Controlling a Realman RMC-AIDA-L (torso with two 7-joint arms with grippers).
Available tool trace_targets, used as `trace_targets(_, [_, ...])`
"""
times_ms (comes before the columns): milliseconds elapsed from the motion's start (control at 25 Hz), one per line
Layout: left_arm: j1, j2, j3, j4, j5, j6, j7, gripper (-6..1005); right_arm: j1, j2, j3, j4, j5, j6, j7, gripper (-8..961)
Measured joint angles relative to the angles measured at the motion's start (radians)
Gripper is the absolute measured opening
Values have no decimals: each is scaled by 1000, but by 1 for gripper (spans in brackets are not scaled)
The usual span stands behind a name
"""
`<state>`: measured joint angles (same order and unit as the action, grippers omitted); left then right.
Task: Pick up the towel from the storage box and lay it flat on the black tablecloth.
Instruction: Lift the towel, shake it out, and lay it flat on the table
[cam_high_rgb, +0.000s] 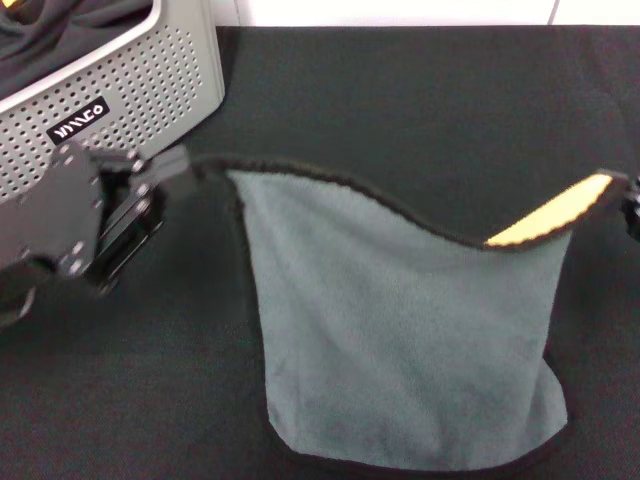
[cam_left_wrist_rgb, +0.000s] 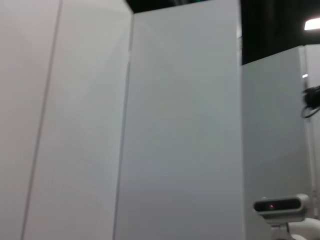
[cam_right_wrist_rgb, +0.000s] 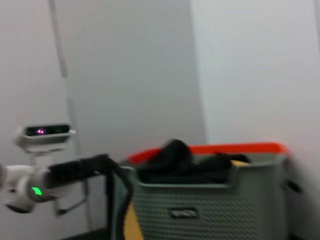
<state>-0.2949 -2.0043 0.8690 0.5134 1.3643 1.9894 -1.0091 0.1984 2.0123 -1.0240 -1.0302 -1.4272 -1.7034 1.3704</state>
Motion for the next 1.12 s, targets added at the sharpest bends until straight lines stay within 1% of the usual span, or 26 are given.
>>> trace_targets(80, [37,-4,7,35,-3,38,-5,9,-28,1,1,-48,11,-61,8,53])
trace_targets(120, [50,-6,11,50,-5,41,-10,9,-44,1,1,-74,17,-99,13,54])
trace_targets(280, [137,-17,48,131,-29,49,-39,10,-104,2,-4,-149,45,-203,19,56])
trace_targets(360, [184,-14,89,164,-67,49,-40,10,-138,3,-7,-186,67,-246,20,58])
trace_targets(480, [255,11,190,230,-157,50,-46,10,-190,3,-2,-238,104,-307,30,60])
trace_targets(560, [306,40,278,289,-228,51,-70,10,-215,3,4,-265,122,-344,37,61])
trace_targets(680, [361,75,366,362,-301,52,-95,10,-233,3,29,-294,144,-411,52,63])
trace_targets(800, [397,93,446,429,-356,52,-100,9,-238,3,37,-302,157,-441,73,65])
trace_targets(1000, [435,106,529,527,-374,53,-108,9,-237,3,-5,-304,151,-442,76,69])
trace_targets(1120, [449,122,572,572,-400,54,-110,9,-232,3,-27,-309,157,-443,77,71])
